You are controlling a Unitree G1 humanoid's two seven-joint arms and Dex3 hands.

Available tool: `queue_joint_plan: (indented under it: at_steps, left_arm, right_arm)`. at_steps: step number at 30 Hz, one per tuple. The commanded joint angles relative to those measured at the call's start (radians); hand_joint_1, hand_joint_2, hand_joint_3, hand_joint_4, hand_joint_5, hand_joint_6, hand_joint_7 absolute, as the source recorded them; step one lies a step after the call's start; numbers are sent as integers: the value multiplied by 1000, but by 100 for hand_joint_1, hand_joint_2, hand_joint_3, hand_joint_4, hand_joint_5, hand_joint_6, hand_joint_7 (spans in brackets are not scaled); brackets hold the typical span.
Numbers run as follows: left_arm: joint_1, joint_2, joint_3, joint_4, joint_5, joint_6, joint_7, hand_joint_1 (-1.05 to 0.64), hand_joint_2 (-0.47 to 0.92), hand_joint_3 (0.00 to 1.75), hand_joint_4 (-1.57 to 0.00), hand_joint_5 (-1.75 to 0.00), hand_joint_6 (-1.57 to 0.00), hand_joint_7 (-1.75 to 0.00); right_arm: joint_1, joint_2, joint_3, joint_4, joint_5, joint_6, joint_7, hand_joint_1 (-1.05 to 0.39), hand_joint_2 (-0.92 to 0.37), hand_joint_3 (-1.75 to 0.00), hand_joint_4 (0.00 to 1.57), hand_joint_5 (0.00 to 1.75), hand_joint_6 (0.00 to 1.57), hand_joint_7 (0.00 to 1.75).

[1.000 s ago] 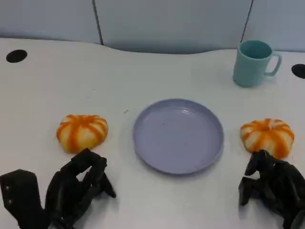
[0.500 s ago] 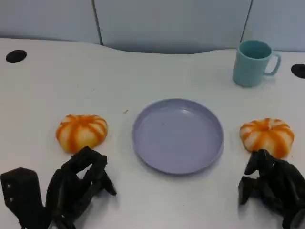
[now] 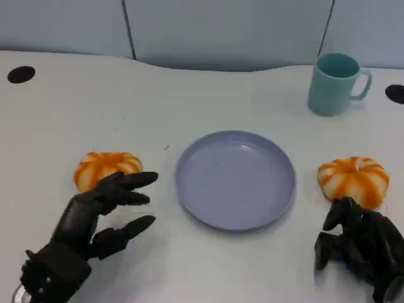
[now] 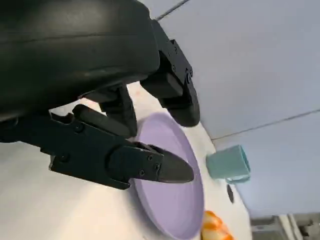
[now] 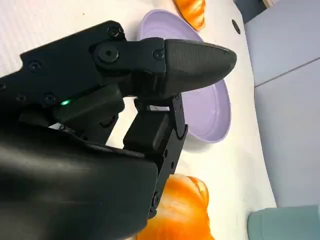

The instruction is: Grasp the bread from the table and place it into the plate.

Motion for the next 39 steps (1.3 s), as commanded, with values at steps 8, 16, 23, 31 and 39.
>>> queue_joint_plan:
  at_steps: [8,16,23,31,39]
  left_arm:
    - [-62,250,-175,-281,679,276,544,-74,92,5,0,-31,-26,0]
    - [-97,341,-287,-430,791,564,349,-73,89,0,0,-21,-27,0]
    - [-247,379,-411,-273,772,600,153,-73,83,0,0,-3,-15,0]
    - [-401,347,-519,-25,747,598,92,-75,83,0,0,0,-11,0]
    - [-574,249,-628,315,737,628,106,-75,83,0,0,0,-7,0]
  right_arm:
    - [15,-5,5,20,-11,17,-8,-44,-92,-51,117,148,110,137]
    - [17,-3,8,14,-14,22,-14,-44,-92,-52,116,150,107,142]
    - [21,-2,12,7,-16,26,-16,-44,-92,-52,116,150,107,143]
    - [20,0,9,15,-6,17,-1,-44,-92,-51,118,148,109,142]
    - [15,-2,8,23,-14,14,-3,-46,-92,-51,119,147,110,139]
